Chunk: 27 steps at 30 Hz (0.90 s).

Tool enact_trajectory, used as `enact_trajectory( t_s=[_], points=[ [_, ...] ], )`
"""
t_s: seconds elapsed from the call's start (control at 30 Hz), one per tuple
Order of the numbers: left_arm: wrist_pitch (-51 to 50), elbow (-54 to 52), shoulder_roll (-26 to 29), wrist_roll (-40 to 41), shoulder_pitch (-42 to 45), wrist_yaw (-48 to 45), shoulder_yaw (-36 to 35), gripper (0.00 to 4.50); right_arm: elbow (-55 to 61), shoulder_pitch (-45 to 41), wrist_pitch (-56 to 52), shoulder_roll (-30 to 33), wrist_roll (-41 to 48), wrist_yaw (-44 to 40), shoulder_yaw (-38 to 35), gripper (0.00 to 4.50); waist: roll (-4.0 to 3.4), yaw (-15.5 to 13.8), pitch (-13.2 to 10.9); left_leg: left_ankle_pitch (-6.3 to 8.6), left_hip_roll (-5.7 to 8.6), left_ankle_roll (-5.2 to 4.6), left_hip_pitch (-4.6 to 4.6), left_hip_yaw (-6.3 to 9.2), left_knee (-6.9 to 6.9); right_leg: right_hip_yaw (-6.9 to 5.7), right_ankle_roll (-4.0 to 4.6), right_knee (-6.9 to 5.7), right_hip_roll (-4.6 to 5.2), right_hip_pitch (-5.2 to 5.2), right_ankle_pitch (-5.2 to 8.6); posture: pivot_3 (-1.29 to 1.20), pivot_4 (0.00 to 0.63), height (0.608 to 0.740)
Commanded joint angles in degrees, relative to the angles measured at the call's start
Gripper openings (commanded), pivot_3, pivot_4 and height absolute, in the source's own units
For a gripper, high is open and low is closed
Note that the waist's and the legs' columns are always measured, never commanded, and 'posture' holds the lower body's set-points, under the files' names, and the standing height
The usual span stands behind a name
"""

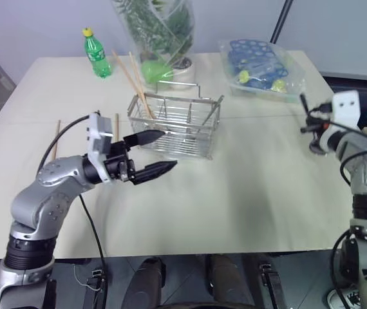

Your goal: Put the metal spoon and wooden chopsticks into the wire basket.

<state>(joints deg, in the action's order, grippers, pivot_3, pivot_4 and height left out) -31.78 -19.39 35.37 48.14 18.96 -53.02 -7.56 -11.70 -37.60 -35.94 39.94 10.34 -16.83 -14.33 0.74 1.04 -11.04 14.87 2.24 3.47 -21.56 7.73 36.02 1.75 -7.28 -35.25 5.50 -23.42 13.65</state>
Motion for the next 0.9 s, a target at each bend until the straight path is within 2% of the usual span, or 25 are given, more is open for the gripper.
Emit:
enact_trajectory(
  t_s=[0.03, 0.23, 0.53, 0.73, 0.9],
  points=[
    [0.9, 0.6, 0.8, -0.3, 1.6, 1.0, -2.7, 4.50, 4.1, -5.3, 7.5, -1.9, -2.3, 4.8, -0.4, 0.03, -0.01, 0.0, 0.0, 0.00, 0.01, 0.00, -0.02, 0.00, 0.01, 0.00, 0.00, 0.01, 0.01, -0.01, 0.00, 0.00, 0.150, 0.740],
    [2.2, -1.0, 0.6, -3.1, -0.1, 5.2, -4.5, 4.50, 11.9, -11.3, 16.3, -11.0, -1.1, 8.0, 1.6, 0.03, -0.02, 0.5, 0.0, 0.00, -0.01, 0.00, 0.02, 0.01, -0.04, 0.00, 0.00, -0.05, -0.01, -0.06, 0.00, 0.00, 0.150, 0.740],
    [5.4, -6.2, -1.8, -8.6, -4.4, 14.0, -5.2, 4.50, 20.1, -11.2, 19.9, -27.1, 7.0, 3.7, 7.7, 0.03, -0.02, 0.4, 0.0, -0.02, 0.00, 0.02, 0.03, 0.09, -0.03, 0.01, 0.02, -0.13, -0.01, -0.06, -0.02, 0.00, 0.150, 0.740],
    [7.0, -8.1, -4.6, -12.5, -6.7, 20.1, -5.0, 4.50, 17.2, -10.1, 21.8, -31.1, 7.6, 0.2, 10.9, 0.03, -0.03, 0.1, 0.0, -0.02, 0.00, 0.02, 0.03, 0.09, -0.04, 0.01, 0.03, -0.15, -0.02, -0.08, -0.02, 0.00, 0.150, 0.740],
    [9.5, -5.4, -6.6, -16.1, -6.8, 23.3, -4.9, 4.50, 14.5, -9.2, 23.7, -33.4, 6.4, -2.8, 15.0, 0.03, -0.03, 0.3, 0.0, -0.02, 0.00, 0.02, 0.05, 0.08, -0.04, 0.01, 0.04, -0.18, -0.04, -0.10, -0.02, 0.00, 0.150, 0.740]
  ],
)
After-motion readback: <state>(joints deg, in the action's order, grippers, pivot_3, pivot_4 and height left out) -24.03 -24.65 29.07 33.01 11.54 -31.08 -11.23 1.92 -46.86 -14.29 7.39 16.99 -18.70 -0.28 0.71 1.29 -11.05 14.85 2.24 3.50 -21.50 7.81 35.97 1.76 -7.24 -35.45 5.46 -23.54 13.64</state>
